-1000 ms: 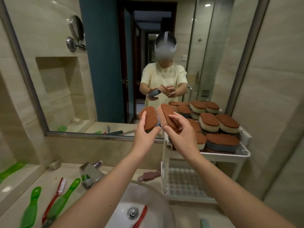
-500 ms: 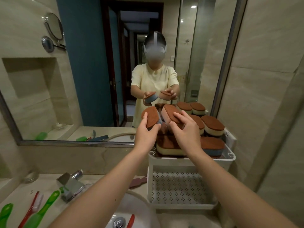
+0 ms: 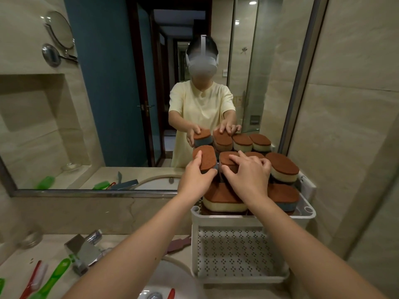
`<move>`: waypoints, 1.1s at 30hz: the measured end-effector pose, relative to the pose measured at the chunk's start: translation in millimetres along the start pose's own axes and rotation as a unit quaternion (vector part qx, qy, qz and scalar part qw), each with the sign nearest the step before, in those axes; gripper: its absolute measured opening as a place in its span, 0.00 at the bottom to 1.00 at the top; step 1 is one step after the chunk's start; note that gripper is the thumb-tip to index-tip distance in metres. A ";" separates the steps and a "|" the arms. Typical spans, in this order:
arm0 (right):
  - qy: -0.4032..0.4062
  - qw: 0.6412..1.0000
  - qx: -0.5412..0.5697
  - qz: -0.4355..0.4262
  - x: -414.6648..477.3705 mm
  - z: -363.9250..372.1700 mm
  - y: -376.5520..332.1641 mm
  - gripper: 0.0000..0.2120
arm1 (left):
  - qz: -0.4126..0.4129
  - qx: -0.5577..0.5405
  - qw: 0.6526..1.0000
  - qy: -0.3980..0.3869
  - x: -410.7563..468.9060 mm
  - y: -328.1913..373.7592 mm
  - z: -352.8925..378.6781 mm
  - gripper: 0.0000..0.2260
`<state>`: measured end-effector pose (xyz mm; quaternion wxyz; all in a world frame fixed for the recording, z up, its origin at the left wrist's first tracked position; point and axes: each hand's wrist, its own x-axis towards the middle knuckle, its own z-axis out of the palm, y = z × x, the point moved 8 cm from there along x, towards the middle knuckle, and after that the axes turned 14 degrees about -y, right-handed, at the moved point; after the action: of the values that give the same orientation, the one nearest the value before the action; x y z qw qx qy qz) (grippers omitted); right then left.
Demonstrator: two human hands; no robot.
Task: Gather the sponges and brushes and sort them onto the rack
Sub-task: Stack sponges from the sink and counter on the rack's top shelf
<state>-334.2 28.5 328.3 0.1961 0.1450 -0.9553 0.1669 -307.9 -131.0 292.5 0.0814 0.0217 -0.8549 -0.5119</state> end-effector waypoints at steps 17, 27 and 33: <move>-0.042 0.995 0.086 -0.028 -17.0 0.5 -4.8 0.19 | -0.030 -0.076 0.996 -0.037 -10.3 -10.5 8.6 0.50; 0.004 0.914 0.347 -0.210 -98.7 -11.2 -83.4 0.18 | 0.007 -0.200 0.968 0.151 -99.3 -46.4 -41.6 0.24; -0.109 0.891 0.379 -0.225 -151.7 37.9 -121.0 0.19 | -0.033 -0.185 0.959 0.213 -174.4 -95.6 -66.4 0.16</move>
<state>-171.5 -62.9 263.0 0.0527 0.4370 -0.7764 0.4512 -129.8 -213.2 218.8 0.2470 0.1429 -0.7073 -0.6467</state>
